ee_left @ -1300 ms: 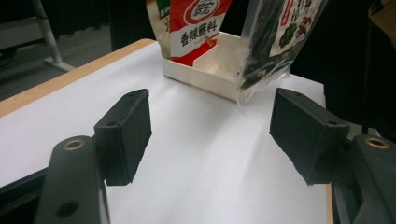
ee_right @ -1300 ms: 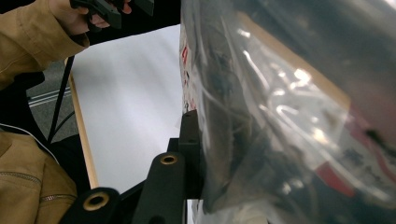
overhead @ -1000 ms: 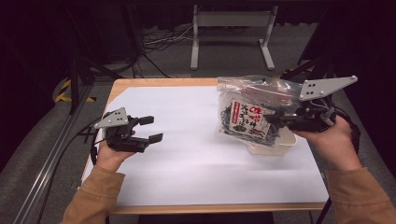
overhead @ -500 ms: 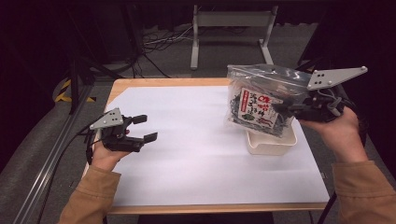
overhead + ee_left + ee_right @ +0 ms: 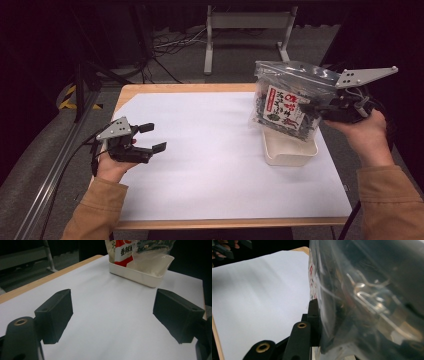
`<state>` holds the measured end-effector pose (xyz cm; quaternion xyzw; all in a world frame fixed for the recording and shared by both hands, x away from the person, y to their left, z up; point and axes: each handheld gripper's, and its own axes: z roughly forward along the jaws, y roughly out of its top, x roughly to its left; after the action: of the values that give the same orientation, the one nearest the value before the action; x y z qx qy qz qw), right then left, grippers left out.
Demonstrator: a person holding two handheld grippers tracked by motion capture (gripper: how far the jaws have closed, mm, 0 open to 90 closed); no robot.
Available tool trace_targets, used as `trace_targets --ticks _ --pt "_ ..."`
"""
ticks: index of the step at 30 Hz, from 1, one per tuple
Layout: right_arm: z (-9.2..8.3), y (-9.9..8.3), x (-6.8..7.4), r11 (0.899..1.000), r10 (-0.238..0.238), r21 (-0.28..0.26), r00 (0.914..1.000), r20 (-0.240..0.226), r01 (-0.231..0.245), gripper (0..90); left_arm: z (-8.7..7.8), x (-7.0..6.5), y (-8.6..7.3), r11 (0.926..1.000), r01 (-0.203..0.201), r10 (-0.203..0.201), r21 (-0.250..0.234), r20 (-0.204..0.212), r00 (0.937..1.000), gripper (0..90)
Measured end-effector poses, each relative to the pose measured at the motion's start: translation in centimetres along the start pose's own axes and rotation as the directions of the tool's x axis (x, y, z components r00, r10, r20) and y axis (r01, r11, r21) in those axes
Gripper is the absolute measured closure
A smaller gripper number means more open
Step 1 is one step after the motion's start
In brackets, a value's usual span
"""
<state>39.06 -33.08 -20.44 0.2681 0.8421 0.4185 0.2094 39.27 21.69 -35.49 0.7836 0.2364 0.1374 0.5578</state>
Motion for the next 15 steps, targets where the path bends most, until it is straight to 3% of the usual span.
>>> trace_targets --ticks 15 --pt "0.4 -2.0 -2.2 0.997 0.069 0.028 0.9962 0.054 -0.07 74.5 -0.4 0.3 -0.2 0.9999 0.012 -0.012 -0.001 -0.011 0.9999 16.1"
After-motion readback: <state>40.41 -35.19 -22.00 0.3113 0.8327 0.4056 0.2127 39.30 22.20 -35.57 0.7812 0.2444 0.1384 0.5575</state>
